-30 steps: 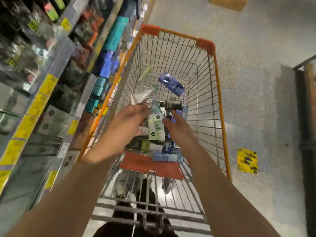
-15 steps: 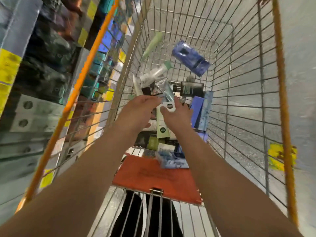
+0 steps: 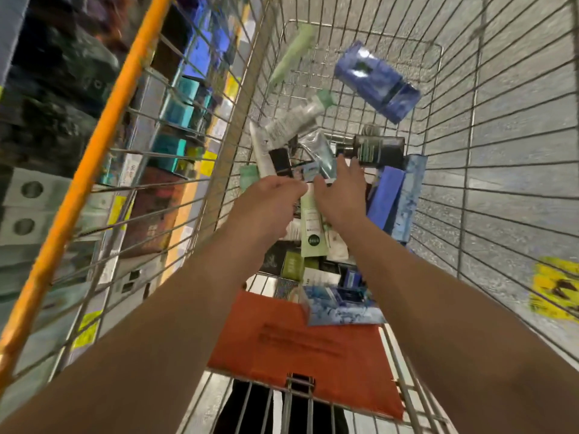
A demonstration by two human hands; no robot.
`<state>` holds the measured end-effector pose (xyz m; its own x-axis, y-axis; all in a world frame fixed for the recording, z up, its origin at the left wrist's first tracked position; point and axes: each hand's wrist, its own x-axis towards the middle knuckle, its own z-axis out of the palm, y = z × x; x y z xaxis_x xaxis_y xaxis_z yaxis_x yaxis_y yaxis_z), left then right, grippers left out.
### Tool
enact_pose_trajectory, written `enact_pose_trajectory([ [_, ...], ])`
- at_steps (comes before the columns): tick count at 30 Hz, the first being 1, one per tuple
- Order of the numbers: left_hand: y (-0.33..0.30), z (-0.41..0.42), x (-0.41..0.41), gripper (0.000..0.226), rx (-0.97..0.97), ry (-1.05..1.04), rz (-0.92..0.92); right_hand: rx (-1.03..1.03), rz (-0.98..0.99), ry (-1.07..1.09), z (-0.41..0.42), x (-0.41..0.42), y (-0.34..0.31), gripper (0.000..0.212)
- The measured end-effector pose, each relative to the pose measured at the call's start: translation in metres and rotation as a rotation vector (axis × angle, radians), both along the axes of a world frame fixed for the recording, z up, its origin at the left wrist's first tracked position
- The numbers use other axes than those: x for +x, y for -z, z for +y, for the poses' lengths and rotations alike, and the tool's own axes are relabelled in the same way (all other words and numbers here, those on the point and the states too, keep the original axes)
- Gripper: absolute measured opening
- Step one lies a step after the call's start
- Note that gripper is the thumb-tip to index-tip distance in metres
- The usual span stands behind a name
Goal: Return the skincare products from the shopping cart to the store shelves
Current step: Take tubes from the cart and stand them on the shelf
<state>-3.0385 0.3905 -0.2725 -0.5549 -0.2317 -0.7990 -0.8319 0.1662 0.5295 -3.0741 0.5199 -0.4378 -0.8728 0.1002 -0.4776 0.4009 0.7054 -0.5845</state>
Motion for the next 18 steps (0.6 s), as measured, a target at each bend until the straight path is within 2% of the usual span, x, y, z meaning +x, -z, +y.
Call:
enact_pose_trajectory([
  [5, 0.006, 0.0, 0.003, 0.007, -0.021, 0.003, -0.02, 0.092, -0.035, -0.001, -0.003, -0.002, 0.009, 0.068],
  [9, 0.009, -0.003, 0.007, 0.013, -0.017, 0.005, -0.04, 0.2, -0.108, -0.105, -0.004, -0.013, 0.01, 0.075],
  [11, 0.011, -0.004, 0.01, 0.008, -0.022, 0.006, -0.042, 0.271, -0.134, -0.13, -0.005, -0.018, 0.01, 0.073],
  [18, 0.016, -0.007, 0.018, 0.008, -0.03, 0.008, -0.068, 0.312, -0.286, -0.032, -0.005, -0.03, 0.009, 0.069],
])
